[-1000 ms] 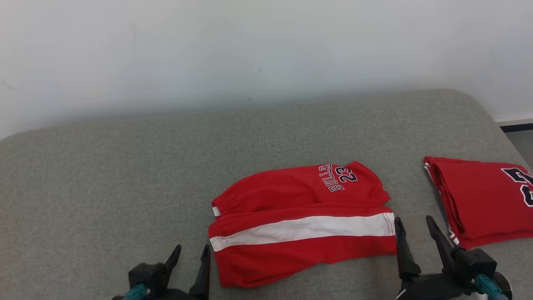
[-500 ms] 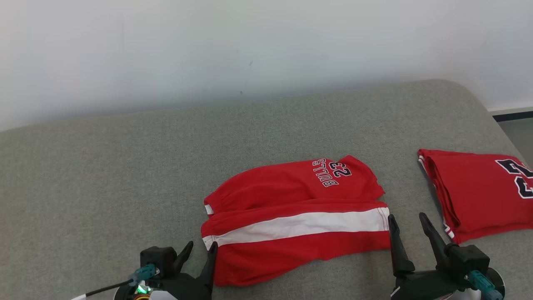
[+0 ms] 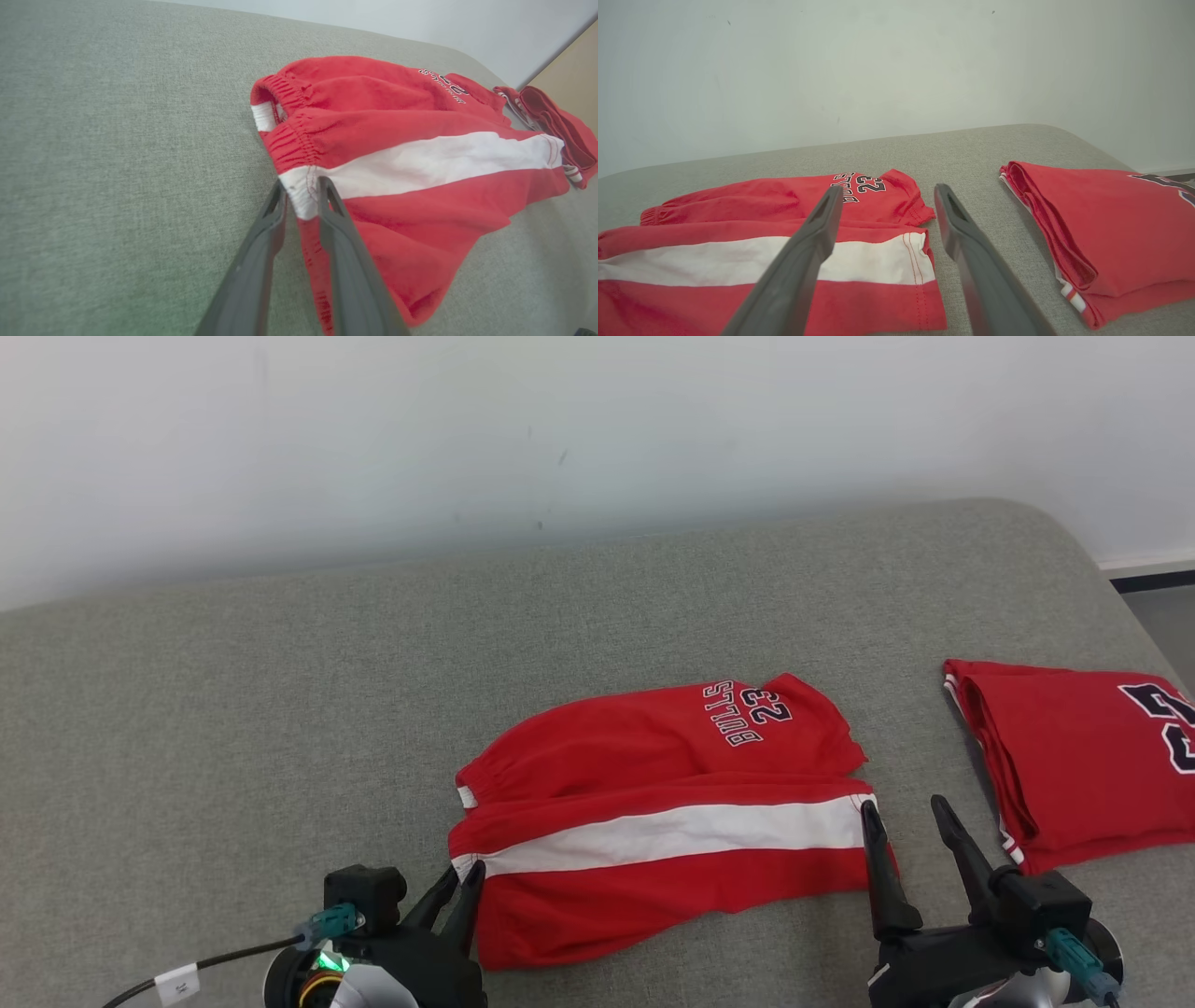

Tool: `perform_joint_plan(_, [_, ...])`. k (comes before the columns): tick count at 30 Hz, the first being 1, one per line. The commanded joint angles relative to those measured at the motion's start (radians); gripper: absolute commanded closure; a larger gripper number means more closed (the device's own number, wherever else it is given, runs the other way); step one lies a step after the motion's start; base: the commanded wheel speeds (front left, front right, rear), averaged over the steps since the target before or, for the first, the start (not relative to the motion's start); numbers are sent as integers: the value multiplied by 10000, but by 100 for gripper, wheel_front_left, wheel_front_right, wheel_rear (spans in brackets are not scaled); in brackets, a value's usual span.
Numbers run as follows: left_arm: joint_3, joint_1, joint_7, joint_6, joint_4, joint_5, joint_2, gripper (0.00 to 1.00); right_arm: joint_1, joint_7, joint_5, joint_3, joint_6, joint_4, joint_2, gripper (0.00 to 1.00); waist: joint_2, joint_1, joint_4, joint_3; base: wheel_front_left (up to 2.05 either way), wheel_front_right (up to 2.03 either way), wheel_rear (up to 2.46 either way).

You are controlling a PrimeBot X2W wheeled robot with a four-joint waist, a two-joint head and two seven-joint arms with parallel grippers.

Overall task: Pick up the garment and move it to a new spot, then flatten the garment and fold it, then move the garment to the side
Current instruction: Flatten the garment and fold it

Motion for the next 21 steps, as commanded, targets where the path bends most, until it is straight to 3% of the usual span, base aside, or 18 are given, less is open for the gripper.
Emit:
perform_joint_plan(1, [-70,-143,-2,11,15,-61,103,76,-65,-61,47,28,-21,16,-14,0,-1,-1,2,15,0,0,0])
perform_joint_plan(3, [-175,-189,-40,11,32,-154,156,100,-86,-74,55,34,-19,28,-9,0,-1,-1,3,30,0,0,0])
perform_joint_plan(6, [-343,-240,-76,11,14,-249,238,100,-229,110,31,33,-21,86,-150,0,-1,-1,22,82,0,0,0])
perform_joint_plan(14, [-602,-262,-183,12,-88,-436,390,100,-832,2263,281,-292,-19,553,-531,0,-1,-1,156,356,0,0,0])
perform_joint_plan(21, [-711,-329,-186,12,-82,-519,410,100,-1320,3352,249,-409,-19,945,-674,0,-1,-1,279,524,0,0,0])
